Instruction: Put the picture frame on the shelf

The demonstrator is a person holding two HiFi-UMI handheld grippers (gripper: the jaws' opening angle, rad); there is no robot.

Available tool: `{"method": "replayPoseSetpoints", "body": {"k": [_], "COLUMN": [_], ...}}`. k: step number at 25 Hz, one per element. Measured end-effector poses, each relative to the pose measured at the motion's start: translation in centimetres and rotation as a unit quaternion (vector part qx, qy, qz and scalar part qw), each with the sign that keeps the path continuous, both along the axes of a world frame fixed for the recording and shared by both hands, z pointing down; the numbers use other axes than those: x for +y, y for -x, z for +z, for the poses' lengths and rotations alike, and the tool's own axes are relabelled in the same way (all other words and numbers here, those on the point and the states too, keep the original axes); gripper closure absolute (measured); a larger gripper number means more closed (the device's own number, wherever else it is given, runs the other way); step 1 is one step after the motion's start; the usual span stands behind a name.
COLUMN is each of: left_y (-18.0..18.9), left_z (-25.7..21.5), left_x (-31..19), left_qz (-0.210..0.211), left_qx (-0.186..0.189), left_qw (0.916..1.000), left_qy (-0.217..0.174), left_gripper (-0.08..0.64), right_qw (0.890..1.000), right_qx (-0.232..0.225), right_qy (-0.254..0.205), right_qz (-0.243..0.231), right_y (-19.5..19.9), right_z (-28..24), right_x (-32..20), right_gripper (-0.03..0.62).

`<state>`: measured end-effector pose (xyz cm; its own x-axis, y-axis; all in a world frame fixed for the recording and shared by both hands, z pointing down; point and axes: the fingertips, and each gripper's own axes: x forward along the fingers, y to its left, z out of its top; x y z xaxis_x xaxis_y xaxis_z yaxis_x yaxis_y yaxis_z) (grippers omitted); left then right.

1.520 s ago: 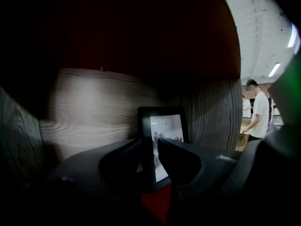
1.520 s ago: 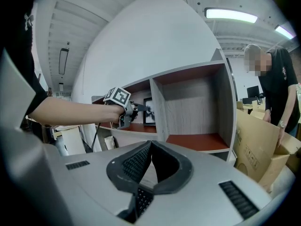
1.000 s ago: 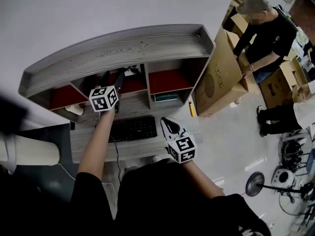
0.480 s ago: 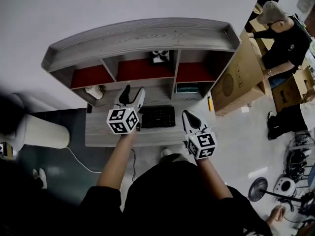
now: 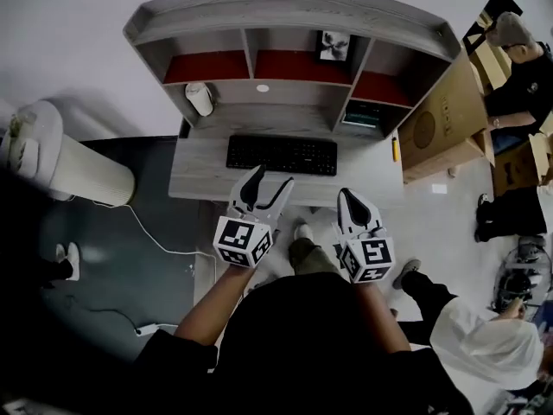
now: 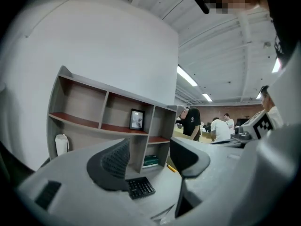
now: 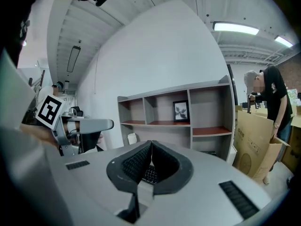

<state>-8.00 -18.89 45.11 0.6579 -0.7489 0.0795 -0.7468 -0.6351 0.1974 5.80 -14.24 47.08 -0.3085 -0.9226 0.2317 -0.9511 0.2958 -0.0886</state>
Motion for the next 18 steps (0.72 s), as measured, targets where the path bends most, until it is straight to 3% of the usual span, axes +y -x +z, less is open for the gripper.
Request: {"method": "replayPoseSetpoints", "body": {"k": [2,6,9,18], "left_y": [1.4,4.3,6.3,7.4], "left_z": [0.5,1.1,1.0,0.1], "left_x": [3.2,8.6,11.4,14.0], "left_qz": [-0.004,-0.020,-0.040,-0.058], "left_qx": [0.002,0.017,0.025,0.017], "left_qw": [1.0000,0.9996,0.9988,0.9978], "left_qy": [0.001,-0.001,-0.014,-0.029], "left_gripper": [0.298,0.382,0.510,0.543], "right_qw": [1.000,1.000,1.000,1.000], "right_qx": [0.003,0.012,0.016,0.020], "right_qy": [-0.003,-0.006,-0.001,-0.001], "right_qz": [0.000,0.003,0.004,-0.004], "right_y": [1.4,2.9,3.6,3.7], "right_z": [0.0,-0.1,0.3,0.7], "right_x": [2.3,6.3,8.7,12.0], "right_gripper": [0.580,0.580,0.580,0.580]}}
